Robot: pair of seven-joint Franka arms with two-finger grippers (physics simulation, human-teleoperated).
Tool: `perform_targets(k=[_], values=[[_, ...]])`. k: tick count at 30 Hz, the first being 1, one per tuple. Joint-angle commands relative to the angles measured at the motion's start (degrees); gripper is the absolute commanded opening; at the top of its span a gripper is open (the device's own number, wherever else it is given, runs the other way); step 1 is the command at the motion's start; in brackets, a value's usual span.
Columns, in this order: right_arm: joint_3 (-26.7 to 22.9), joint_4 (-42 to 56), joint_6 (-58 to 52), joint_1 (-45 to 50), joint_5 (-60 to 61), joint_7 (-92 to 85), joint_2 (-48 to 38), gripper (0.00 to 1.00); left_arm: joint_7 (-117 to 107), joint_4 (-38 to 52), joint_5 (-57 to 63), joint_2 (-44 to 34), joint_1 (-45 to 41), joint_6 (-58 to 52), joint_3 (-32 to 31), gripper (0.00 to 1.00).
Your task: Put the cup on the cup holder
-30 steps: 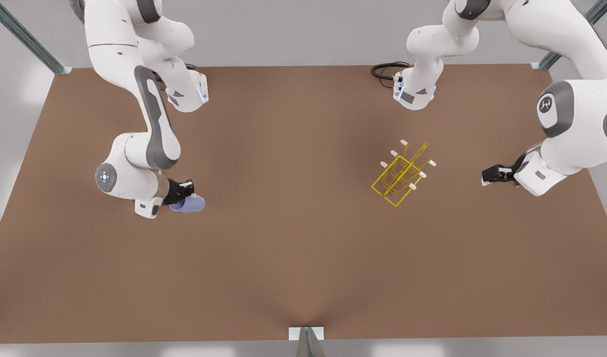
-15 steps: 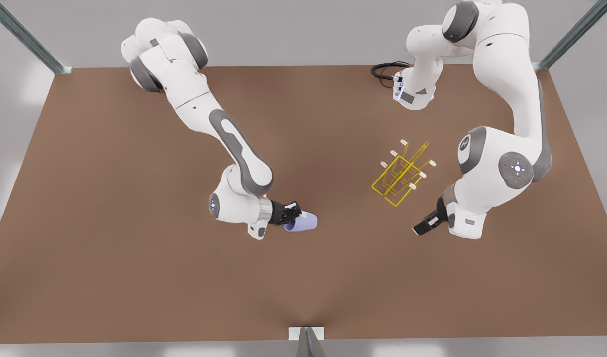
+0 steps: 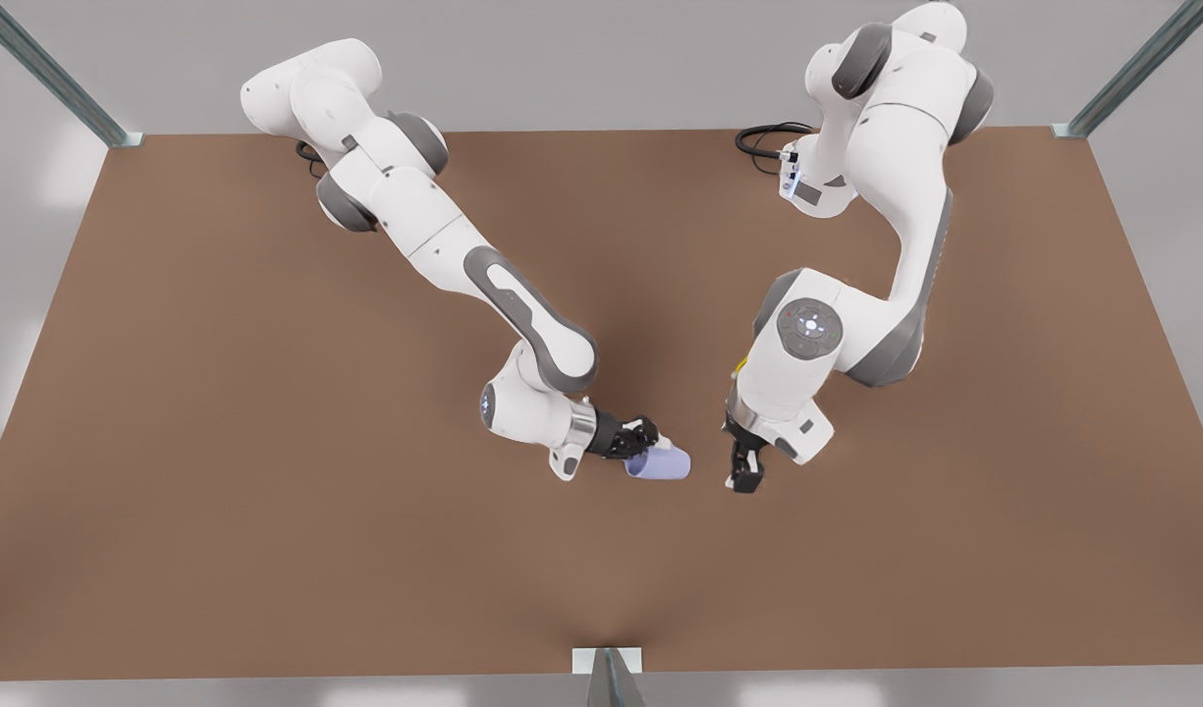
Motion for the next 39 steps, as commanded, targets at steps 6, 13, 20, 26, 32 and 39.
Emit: perform_targets(k=[6,13,20,26,32,39], values=[[-0.42,-2.75,-2.36,-2.58,-2.23,5.77,-4.15,1.0,-44.45,1.84,-0.39,5.02,-1.62,1.6,-2.34,1.0],[-36.37,-2.49,-59.83,-1.61,-34.0,12.71,-24.71,1.0,-35.22,2.01,-0.31,7.21,-3.2,2.21,-2.34,1.0],[-21.96,-25.6,-56.23,-18.92,-75.7,15.8,-54.16,1.0,-0.77,9.31,-0.22,13.19,-3.82,5.64,-1.9,1.0],[-21.52,-24.63,-55.89,-18.92,-75.53,15.79,-53.11,1.0,5.74,6.06,-0.13,13.98,-4.79,5.11,-2.16,1.0],[-21.96,-24.46,-53.87,-19.89,-75.61,15.88,-52.14,1.0,10.92,9.66,0.4,17.06,-4.79,6.34,-1.46,1.0],[-22.31,-16.29,-60.46,-22.87,-75.09,20.19,-52.05,1.0,11.98,9.48,1.98,18.64,-5.31,6.34,-1.46,1.0]])
